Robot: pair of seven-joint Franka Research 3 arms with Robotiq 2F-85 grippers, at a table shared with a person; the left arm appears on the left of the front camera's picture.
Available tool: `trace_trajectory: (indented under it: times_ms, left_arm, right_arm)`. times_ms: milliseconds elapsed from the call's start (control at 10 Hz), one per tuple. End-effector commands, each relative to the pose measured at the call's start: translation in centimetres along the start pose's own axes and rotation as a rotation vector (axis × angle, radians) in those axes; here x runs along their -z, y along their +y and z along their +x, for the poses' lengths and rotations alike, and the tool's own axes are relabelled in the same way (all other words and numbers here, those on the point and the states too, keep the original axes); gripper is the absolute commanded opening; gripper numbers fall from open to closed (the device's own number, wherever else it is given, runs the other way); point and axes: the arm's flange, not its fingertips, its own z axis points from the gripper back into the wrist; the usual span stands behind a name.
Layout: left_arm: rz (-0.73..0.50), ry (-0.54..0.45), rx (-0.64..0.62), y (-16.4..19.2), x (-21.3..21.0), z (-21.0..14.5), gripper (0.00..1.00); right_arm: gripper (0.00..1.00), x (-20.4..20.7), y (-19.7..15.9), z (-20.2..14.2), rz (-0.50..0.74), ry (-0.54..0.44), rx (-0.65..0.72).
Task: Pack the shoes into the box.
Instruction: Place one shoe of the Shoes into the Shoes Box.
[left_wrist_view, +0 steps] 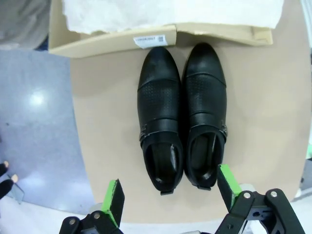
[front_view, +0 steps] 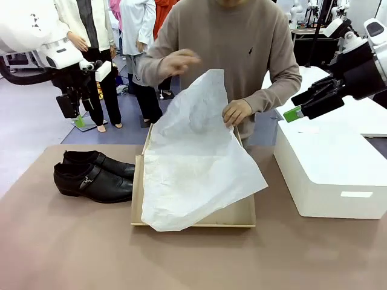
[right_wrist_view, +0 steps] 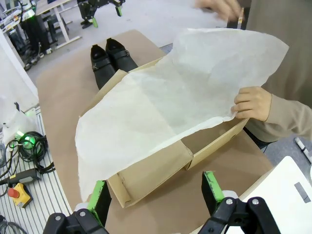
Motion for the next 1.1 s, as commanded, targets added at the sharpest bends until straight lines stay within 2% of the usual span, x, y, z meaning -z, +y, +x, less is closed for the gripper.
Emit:
trace_trajectory:
  times_ms: [0,200,500,1000]
  left_arm:
    - [-0.013,0.044,-0.034,1.9,0.9,-0.5,1.00]
    - [0.002,0.053,-0.012,3.3,2.3,-1.3,1.00]
    - [0.009,0.091,-0.077,5.1,4.7,-2.5,1.00]
    - [-0.053,0.093,-0.130,5.2,7.5,-3.9,1.00]
  right_arm:
    - [1.00,0.1,-0.4,0.0,0.016,-0.019,-0.024]
    - [1.00,0.1,-0.4,0.0,0.016,-0.019,-0.024]
    - [1.00,0.1,-0.4,0.0,0.016,-0.019,-0.024]
    - [1.00,0.1,-0.4,0.0,0.016,-0.019,-0.024]
